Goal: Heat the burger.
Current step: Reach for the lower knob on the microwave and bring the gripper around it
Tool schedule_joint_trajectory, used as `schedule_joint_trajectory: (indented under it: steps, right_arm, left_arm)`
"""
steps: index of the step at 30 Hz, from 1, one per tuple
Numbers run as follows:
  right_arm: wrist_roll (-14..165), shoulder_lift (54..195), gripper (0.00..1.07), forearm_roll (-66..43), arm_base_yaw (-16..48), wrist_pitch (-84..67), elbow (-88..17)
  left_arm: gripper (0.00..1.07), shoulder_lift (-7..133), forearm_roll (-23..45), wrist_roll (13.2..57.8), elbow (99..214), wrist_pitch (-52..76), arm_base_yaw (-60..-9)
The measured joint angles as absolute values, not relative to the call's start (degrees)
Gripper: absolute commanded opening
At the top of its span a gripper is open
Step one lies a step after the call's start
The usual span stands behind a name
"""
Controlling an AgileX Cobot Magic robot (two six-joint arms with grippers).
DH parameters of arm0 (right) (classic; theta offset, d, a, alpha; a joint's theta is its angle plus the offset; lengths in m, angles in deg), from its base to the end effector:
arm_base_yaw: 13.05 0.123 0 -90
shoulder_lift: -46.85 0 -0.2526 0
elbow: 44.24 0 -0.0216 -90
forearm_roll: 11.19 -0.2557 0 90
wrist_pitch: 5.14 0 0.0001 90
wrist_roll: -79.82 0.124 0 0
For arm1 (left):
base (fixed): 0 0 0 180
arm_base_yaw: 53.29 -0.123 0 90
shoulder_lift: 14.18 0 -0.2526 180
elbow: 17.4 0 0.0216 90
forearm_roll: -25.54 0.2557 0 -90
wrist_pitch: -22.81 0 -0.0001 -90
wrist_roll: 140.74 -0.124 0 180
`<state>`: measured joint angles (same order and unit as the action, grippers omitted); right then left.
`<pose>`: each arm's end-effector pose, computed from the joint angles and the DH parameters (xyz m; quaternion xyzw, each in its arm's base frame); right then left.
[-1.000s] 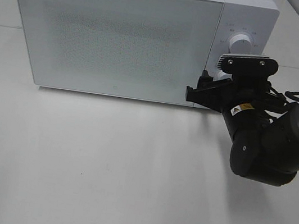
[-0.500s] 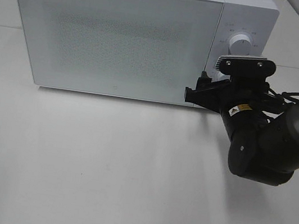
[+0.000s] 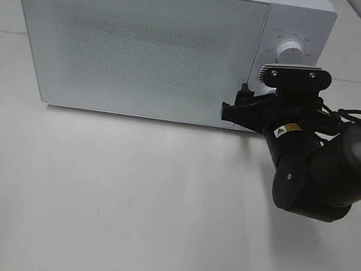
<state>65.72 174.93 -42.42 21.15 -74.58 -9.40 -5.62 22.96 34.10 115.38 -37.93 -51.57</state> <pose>0.3309 0.1521 0.0712 -0.0665 0.7388 -0.0018 0.6706 0.0602 -0.0067 0.2669 0.0520 0.8486 -0.0067 0.5264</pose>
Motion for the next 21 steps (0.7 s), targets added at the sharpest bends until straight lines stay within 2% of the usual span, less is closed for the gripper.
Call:
schedule_joint_trajectory:
  steps: [10,13,14,16,18,20,21]
  right_arm:
    - [65.6,174.9,0.73,-42.5,21.2,-74.6,-9.4]
    - [65.6,174.9,0.68,-42.5,21.2,-74.6,-9.4]
    - [65.6,174.9,0.62,-42.5,21.2,-74.6,-9.4]
    - [65.6,174.9,0.60,-42.5,21.2,-74.6,-9.4]
    - [65.6,174.9,0.47,-43.1,21.2,-74.6,-9.4]
    - [65.6,174.9,0.44,-43.3,21.2,-74.6,-9.4]
    - [65.6,174.9,0.37,-44.0,21.2,-74.8,-9.4]
  left_arm:
    - [1.03,-5.6,23.0,34.1,115.4,-37.9,-51.6]
    - [1.03,-5.6,23.0,34.1,115.4,-37.9,-51.6]
    - [1.03,-5.6,23.0,34.1,115.4,-37.9,-51.6]
    - [1.03,-5.6,23.0,34.1,115.4,-37.9,-51.6]
    - [1.03,-5.6,23.0,34.1,115.4,-37.9,-51.6]
    - [1.03,-5.6,23.0,34.1,115.4,-37.9,-51.6]
    - [1.03,-5.6,23.0,34.1,115.4,-37.9,-51.6]
